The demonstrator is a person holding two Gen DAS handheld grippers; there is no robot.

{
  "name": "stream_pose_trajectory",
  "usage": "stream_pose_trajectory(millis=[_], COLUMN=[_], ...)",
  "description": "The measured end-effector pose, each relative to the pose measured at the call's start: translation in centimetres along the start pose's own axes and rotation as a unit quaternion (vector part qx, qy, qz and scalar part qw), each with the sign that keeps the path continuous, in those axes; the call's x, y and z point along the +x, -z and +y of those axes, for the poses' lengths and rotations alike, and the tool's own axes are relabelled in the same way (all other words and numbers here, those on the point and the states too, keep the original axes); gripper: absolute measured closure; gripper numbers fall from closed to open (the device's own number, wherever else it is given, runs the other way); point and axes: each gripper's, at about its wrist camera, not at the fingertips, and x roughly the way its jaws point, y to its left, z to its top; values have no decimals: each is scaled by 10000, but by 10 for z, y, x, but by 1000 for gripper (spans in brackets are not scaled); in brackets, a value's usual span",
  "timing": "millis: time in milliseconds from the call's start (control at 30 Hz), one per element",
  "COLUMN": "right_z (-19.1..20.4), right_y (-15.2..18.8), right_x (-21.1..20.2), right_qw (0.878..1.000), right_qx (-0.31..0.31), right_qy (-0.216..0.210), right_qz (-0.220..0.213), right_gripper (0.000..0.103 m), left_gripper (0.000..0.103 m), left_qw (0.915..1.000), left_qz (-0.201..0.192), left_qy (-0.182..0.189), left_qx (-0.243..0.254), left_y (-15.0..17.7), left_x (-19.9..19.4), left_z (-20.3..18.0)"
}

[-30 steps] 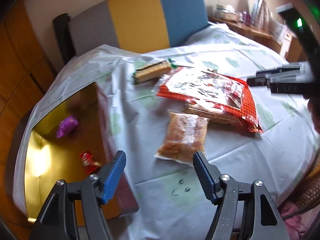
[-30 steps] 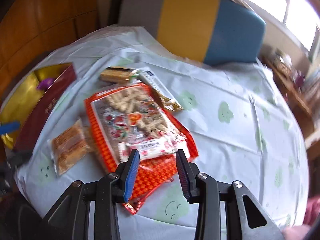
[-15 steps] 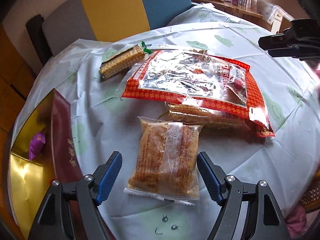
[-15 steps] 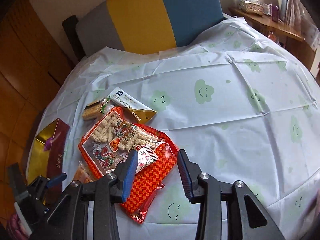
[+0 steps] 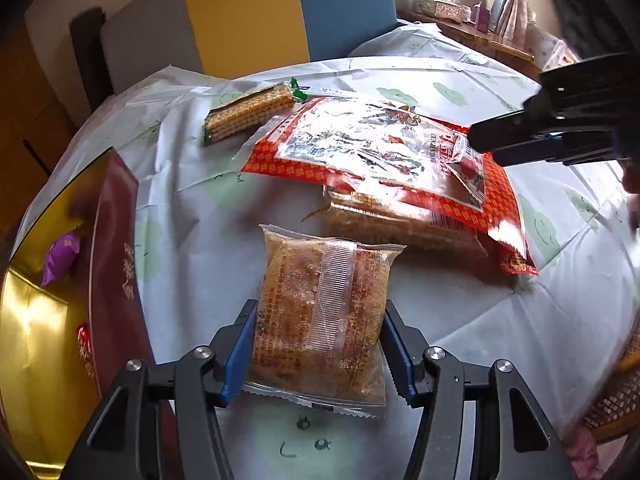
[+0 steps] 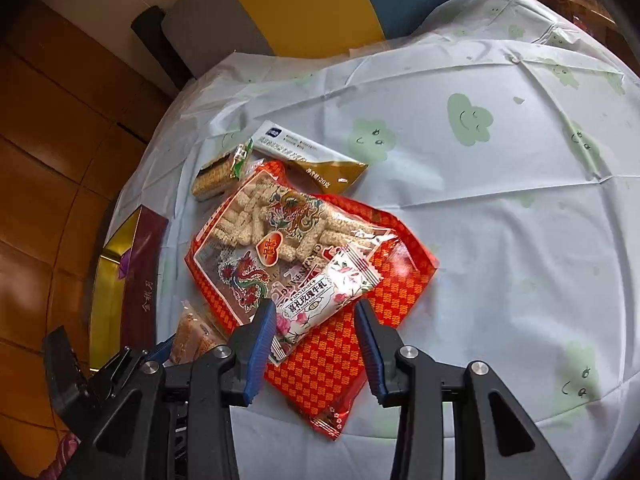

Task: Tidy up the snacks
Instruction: 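Place the pastry pack into the gold tin with the left gripper while the right grasps the pink-rose candy bar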

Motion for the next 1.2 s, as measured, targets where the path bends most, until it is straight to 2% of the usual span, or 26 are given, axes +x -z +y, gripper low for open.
stream_pose_trajectory(millis=[67,167,333,467,500,533,600,700,833,933,1033,1200], right_z=[4,10,11,14,16,19,22,25,27,26,25,25], right_y=[0,-2,-4,-4,-3,-3,-1,1,2,1,0,0], right_x=[9,21,27,29,30,31,31,31,31,31,31,30], right_qw=[10000,9999,9996,9982,9975,9964,9939,9910,9886,9889,9886,9881], right_qx=[13,9,-58,-289,-383,-479,-640,-837,-984,-971,-990,-1015], right_qy=[-6,63,281,519,586,694,891,1037,1137,1122,1133,1150], right_qz=[66,134,-12,-110,-112,-132,-147,-130,-110,-96,-100,-99], right_gripper=[62,56,54,54,57,66,77,79,79,79,79,79], left_gripper=[44,44,44,44,44,44,44,44,44,44,44,44], left_qw=[10000,9997,9984,9953,9941,9926,9872,9769,9616,9521,9499,9504], left_qz=[-75,-212,-492,-654,-682,-706,-766,-811,-662,-500,-361,-174], left_qy=[-17,3,124,251,277,292,304,186,-224,-351,-525,-637], left_qx=[-44,-136,-263,-667,-798,-947,-1364,-1968,-2656,-2997,-3059,-3040], left_y=[5,9,13,14,15,14,16,18,20,17,5,-15], left_x=[-9,-25,-56,-80,-84,-88,-99,-105,-98,-83,-63,-31], left_z=[2,7,17,38,45,53,76,115,168,195,211,215])
